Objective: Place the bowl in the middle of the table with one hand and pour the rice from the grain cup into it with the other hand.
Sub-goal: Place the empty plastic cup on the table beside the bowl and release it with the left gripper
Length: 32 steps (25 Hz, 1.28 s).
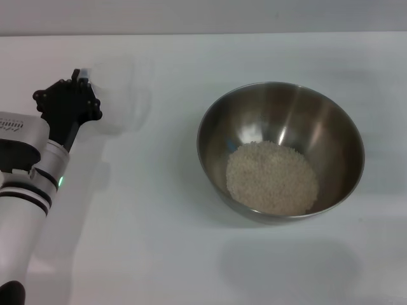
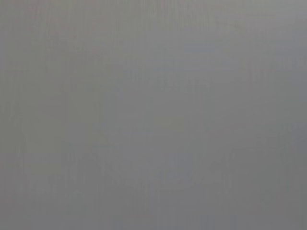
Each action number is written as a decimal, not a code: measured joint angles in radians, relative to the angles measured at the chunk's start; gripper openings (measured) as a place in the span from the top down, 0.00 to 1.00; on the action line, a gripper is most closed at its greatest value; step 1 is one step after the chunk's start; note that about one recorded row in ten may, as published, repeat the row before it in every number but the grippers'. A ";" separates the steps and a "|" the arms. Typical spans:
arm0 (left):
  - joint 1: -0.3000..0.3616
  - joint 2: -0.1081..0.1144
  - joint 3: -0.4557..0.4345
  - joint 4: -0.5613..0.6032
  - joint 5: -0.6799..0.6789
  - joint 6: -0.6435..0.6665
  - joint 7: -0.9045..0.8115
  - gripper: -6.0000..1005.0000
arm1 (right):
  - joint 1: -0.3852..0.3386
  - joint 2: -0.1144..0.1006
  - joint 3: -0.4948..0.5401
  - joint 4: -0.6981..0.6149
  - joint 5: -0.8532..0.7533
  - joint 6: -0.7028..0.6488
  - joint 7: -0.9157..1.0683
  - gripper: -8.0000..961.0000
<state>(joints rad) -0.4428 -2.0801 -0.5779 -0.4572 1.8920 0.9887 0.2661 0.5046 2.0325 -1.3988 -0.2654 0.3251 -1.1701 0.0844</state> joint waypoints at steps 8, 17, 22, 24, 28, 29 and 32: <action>-0.004 0.000 0.005 0.026 0.002 -0.040 0.002 0.96 | -0.005 0.000 0.000 0.000 0.000 -0.001 0.000 0.56; -0.012 0.000 0.013 0.055 0.006 -0.056 0.009 0.94 | -0.007 0.000 0.000 0.000 0.000 -0.001 0.000 0.56; -0.014 0.001 0.013 0.057 0.007 -0.067 0.001 0.92 | -0.006 0.000 0.000 0.000 0.000 -0.001 0.000 0.56; -0.014 0.001 0.013 0.057 0.007 -0.067 0.001 0.91 | -0.006 -0.001 0.000 0.000 0.000 -0.001 0.000 0.56; -0.013 0.001 0.014 0.057 0.007 -0.067 0.001 0.89 | -0.006 -0.002 0.000 0.000 0.000 -0.001 0.000 0.56; -0.012 0.002 0.015 0.057 0.007 -0.067 0.001 0.89 | -0.006 -0.002 0.000 0.000 0.000 0.000 0.000 0.56; -0.010 0.004 0.022 0.057 0.007 -0.067 0.000 0.87 | -0.005 -0.002 0.000 -0.001 0.000 0.000 0.000 0.56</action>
<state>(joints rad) -0.4526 -2.0761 -0.5560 -0.4003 1.8991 0.9215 0.2661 0.4993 2.0310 -1.3988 -0.2660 0.3252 -1.1704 0.0844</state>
